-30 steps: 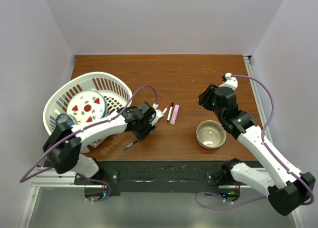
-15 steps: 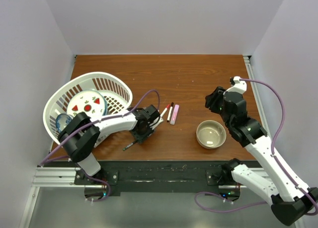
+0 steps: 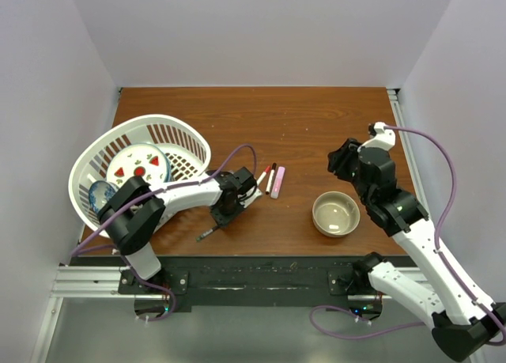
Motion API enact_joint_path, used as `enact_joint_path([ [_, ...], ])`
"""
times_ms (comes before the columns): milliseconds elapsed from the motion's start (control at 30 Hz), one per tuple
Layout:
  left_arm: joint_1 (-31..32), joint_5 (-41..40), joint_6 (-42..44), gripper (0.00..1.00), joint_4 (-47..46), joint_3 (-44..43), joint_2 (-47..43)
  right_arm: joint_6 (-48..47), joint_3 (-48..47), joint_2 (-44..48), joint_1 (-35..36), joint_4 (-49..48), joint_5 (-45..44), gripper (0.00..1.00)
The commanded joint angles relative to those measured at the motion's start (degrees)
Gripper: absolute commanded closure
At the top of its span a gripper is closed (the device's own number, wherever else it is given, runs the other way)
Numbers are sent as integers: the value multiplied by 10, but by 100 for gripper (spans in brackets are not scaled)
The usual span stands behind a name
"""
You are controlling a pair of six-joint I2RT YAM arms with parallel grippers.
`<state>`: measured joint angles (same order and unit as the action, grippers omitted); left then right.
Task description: Insert the pens into the pen caps
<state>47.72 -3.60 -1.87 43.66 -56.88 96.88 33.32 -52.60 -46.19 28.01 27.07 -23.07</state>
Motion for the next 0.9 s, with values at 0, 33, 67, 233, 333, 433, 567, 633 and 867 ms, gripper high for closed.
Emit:
enact_joint_path([
  [0,3,22,1,89,-12,-2,31,-5,-25,16,-1,3,-5,54],
  [33,3,22,-6,92,-11,-6,32,-6,-24,17,-1,3,6,54],
  [67,3,24,-9,100,-10,-9,33,-9,-19,17,-2,-1,14,54],
  [233,2,31,-37,100,-16,-31,-2,-35,14,39,-1,-37,110,53],
  [333,1,33,-60,100,-36,-44,-48,-51,44,61,-2,-80,222,51],
  [433,-3,61,-89,100,-71,-53,-98,-47,79,82,-2,-126,332,50],
  [567,-10,104,-125,100,-125,-57,-156,-15,151,100,-1,-232,446,46],
  [633,-12,121,-153,100,-143,-59,-178,9,185,100,-1,-299,510,43],
  [867,-11,176,-266,100,-316,-22,-269,81,258,71,-1,-460,587,38],
])
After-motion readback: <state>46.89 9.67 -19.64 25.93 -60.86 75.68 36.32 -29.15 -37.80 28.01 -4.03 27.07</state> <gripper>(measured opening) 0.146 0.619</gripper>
